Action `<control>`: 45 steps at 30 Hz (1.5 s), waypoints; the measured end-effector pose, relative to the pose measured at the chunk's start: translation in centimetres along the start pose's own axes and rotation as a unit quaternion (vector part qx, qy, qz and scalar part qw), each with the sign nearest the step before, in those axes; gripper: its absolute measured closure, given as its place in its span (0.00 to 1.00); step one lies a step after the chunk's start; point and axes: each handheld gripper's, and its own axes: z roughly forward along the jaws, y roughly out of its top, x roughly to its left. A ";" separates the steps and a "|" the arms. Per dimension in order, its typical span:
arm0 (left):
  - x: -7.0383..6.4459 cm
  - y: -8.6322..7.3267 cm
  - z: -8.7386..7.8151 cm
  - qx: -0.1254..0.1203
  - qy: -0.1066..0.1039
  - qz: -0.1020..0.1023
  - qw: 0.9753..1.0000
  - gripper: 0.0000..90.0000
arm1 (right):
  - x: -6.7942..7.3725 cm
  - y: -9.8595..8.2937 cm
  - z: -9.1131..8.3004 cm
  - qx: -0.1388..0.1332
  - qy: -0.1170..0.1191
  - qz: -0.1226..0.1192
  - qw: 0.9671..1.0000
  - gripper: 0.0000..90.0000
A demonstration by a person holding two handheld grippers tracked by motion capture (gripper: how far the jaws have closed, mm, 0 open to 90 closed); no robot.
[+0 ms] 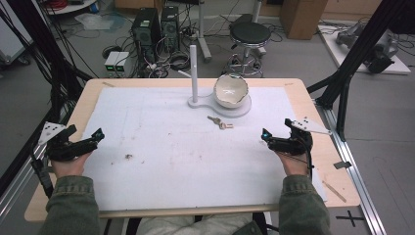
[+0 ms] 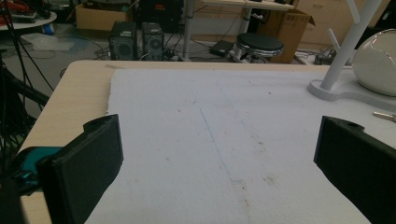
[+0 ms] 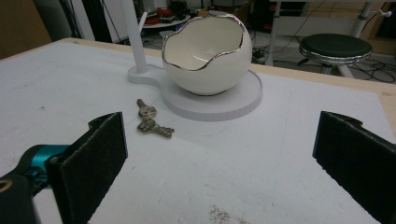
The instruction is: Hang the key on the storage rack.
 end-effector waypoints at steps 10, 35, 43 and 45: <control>-0.2 -0.2 0.3 0.009 0.001 0.010 1.000 0.02 | 0.0 -0.1 0.0 0.007 0.003 0.007 1.000 0.02; -0.6 -0.8 0.7 0.035 -0.004 0.028 0.999 0.02 | 0.6 1.0 1.6 0.069 0.015 -0.016 0.997 0.02; -0.5 -0.9 0.7 0.034 0.002 0.032 0.999 0.02 | 0.7 2.1 2.6 0.086 0.027 -0.021 0.996 0.02; -0.5 -0.9 0.6 0.034 0.002 0.030 0.999 0.02 | 0.8 2.2 2.7 0.086 0.028 -0.022 0.996 0.02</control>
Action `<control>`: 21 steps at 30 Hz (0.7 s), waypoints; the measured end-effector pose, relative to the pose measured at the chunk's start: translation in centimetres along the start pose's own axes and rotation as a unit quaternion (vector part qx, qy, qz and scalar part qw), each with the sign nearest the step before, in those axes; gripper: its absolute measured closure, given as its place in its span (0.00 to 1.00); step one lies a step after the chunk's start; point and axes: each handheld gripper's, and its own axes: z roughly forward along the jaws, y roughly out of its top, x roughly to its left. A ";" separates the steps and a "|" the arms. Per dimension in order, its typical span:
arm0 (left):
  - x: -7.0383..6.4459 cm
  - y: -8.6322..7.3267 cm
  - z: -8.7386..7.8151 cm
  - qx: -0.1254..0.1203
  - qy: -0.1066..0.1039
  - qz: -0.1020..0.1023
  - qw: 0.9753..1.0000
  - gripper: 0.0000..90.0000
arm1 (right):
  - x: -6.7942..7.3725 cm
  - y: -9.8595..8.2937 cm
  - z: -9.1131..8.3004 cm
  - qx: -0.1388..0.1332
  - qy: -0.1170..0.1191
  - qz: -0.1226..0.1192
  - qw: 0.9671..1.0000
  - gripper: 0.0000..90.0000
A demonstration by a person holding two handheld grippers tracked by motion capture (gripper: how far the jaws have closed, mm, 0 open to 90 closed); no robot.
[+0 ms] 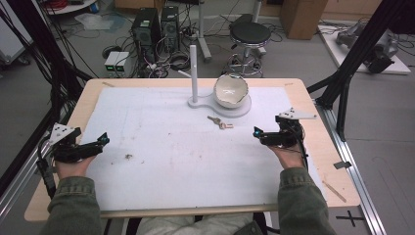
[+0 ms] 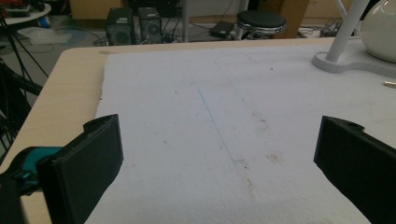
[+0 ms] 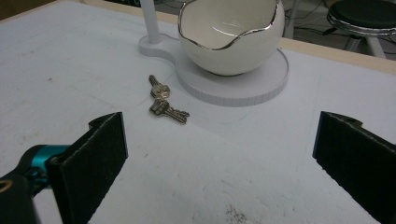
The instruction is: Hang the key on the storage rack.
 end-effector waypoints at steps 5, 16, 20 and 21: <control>0.2 -0.1 0.0 -0.002 0.002 -0.006 1.000 0.02 | 0.2 0.7 0.6 0.011 0.011 -0.001 1.000 0.02; 0.2 -0.2 0.0 -0.010 0.004 -0.004 1.000 0.02 | 0.6 2.9 2.4 0.046 0.025 -0.018 0.998 0.02; 0.2 -0.2 -0.1 -0.009 0.004 -0.003 1.000 0.02 | 0.8 3.4 2.8 0.049 0.029 -0.026 0.998 0.02; 0.2 -0.2 0.0 -0.010 0.004 -0.003 1.000 0.02 | 0.9 3.6 3.0 0.051 0.030 -0.028 0.998 0.02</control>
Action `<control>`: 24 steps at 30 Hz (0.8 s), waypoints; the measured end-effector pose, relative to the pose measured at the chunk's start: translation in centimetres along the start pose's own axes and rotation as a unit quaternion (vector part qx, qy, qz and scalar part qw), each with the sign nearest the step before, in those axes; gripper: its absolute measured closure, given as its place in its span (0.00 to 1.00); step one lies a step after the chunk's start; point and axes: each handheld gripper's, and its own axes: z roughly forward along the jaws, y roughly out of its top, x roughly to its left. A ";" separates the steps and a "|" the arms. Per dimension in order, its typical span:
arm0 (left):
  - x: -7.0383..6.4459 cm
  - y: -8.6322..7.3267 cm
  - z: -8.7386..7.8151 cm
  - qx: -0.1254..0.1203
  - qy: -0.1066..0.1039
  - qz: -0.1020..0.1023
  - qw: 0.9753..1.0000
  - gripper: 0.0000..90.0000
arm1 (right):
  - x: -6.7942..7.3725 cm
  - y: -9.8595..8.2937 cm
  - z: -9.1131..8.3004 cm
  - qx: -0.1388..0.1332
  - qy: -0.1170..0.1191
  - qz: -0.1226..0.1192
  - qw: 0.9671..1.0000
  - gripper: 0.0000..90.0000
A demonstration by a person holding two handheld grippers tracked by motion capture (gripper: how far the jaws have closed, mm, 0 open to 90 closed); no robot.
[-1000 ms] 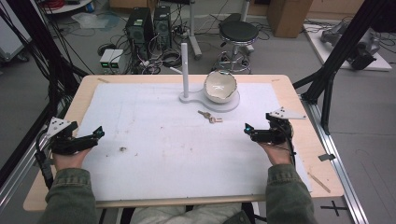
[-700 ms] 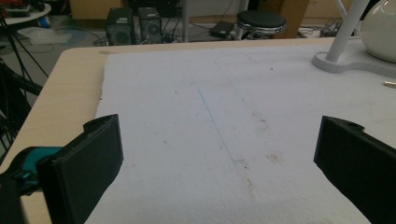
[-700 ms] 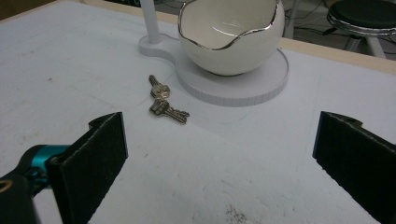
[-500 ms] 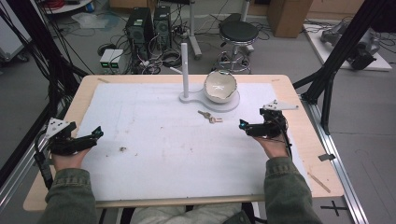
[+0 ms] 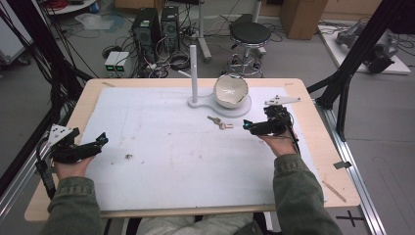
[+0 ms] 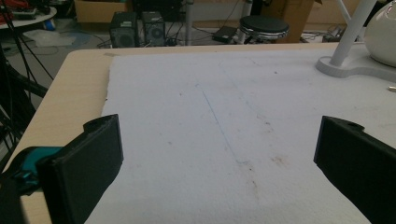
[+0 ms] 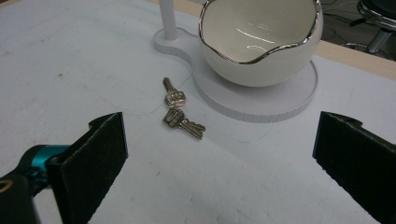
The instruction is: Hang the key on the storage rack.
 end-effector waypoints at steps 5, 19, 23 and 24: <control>0.0 0.0 0.0 -0.003 -0.001 -0.002 1.000 0.02 | 0.4 0.8 0.8 0.016 0.006 -0.013 1.000 0.02; -0.1 0.0 0.2 0.001 -0.007 -0.002 1.000 0.02 | 1.5 3.1 3.0 0.054 0.015 -0.048 0.997 0.02; -0.1 0.0 0.2 0.003 -0.007 -0.001 1.000 0.02 | 1.7 3.7 3.7 0.059 0.019 -0.052 0.997 0.02; -0.1 0.0 0.2 0.003 -0.007 -0.001 1.000 0.02 | 1.7 3.8 3.8 0.058 0.020 -0.052 0.997 0.02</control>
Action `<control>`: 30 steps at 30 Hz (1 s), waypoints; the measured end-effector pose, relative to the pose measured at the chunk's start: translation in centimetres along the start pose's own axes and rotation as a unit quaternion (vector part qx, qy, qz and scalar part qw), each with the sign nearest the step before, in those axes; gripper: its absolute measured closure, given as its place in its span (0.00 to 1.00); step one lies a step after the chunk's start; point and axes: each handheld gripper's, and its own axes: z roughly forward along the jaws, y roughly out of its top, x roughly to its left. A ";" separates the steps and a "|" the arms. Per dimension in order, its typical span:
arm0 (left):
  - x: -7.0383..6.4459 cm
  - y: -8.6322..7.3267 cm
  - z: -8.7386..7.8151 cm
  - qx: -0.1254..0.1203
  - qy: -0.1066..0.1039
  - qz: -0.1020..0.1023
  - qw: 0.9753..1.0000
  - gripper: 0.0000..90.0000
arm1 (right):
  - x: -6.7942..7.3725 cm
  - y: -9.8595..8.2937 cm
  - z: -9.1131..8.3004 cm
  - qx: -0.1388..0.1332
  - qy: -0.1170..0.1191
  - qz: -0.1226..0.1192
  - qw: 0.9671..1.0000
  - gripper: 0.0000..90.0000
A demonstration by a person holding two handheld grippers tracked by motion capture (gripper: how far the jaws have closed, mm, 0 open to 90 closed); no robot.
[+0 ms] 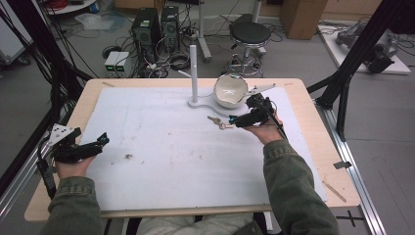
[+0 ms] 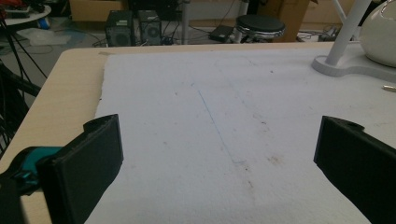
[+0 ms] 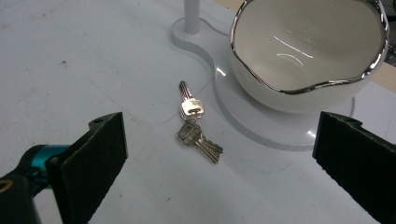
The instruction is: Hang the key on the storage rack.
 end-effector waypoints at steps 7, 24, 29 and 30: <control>0.0 0.0 0.1 -0.001 0.000 -0.003 1.000 0.02 | 0.0 0.8 1.3 0.020 0.008 -0.009 1.000 0.02; 0.0 -0.1 0.3 0.003 -0.007 -0.002 1.000 0.02 | 0.1 1.1 4.7 0.060 0.037 -0.017 0.997 0.02; 0.0 -0.1 0.3 0.006 -0.009 -0.001 1.000 0.02 | 0.3 1.2 5.5 0.075 0.041 -0.021 0.996 0.02; 0.0 -0.1 0.4 0.007 -0.010 -0.001 1.000 0.02 | 0.4 1.4 5.6 0.079 0.041 -0.024 0.996 0.02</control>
